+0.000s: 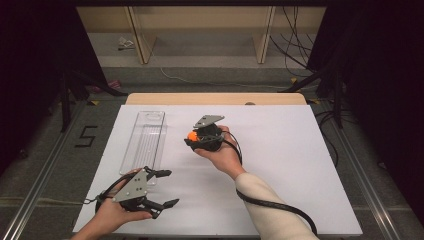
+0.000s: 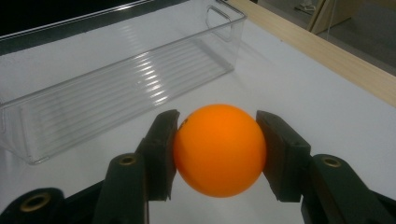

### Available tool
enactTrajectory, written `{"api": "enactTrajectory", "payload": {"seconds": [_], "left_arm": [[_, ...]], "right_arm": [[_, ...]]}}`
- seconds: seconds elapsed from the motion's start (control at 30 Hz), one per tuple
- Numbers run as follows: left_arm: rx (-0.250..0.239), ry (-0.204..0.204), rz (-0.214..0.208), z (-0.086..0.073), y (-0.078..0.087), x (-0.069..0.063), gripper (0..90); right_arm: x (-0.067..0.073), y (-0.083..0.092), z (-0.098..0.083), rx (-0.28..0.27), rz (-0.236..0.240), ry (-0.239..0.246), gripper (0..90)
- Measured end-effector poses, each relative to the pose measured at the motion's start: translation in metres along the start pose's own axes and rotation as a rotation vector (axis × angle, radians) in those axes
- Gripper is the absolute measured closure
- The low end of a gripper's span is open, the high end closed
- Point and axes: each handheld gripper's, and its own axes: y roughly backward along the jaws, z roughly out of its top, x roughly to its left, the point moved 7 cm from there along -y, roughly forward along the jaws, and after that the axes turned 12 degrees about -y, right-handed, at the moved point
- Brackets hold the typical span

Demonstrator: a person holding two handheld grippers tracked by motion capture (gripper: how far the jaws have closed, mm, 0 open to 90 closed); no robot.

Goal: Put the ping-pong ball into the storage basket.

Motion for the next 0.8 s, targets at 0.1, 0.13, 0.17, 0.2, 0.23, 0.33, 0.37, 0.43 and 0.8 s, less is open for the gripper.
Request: {"api": "enactTrajectory", "payload": {"seconds": [0.1,0.13,0.17,0.2,0.23,0.33,0.37,0.43,0.8], "left_arm": [[0.002,-0.001,-0.001,0.0,-0.0001,-0.0002,17.8],[0.002,-0.002,-0.001,-0.0001,-0.0001,-0.0002,17.8],[0.001,-0.002,0.0,-0.0001,0.0,0.0,17.8],[0.001,-0.001,-0.001,-0.0001,0.0,0.0,17.8],[0.0,-0.001,0.0,-0.0001,0.0001,0.0001,17.8],[0.0,-0.002,-0.001,0.0001,-0.0001,-0.0002,17.8],[0.0,-0.001,-0.003,0.0001,-0.0001,-0.0005,17.8],[0.001,-0.004,-0.004,0.0001,-0.0002,-0.0006,17.8],[0.0,0.0,-0.005,0.0002,-0.0006,-0.001,17.9]], "right_arm": [[0.0005,-0.0009,0.0001,0.001,-0.001,-0.001,51.4],[0.0007,-0.0011,0.0002,0.002,0.0,-0.002,51.4],[0.001,-0.0014,0.0006,0.002,0.0,-0.001,51.4],[0.0012,-0.0017,0.001,0.001,0.001,0.0,51.4],[0.0021,-0.0026,0.0018,0.001,0.002,0.001,51.5],[0.0027,-0.0035,0.0026,0.001,0.001,0.003,51.5],[0.0031,-0.0038,0.0028,0.002,0.001,0.002,51.5],[0.0039,-0.0047,0.003,0.002,0.004,0.003,51.5],[0.0061,-0.0077,0.0056,0.007,0.005,0.006,51.4]]}}
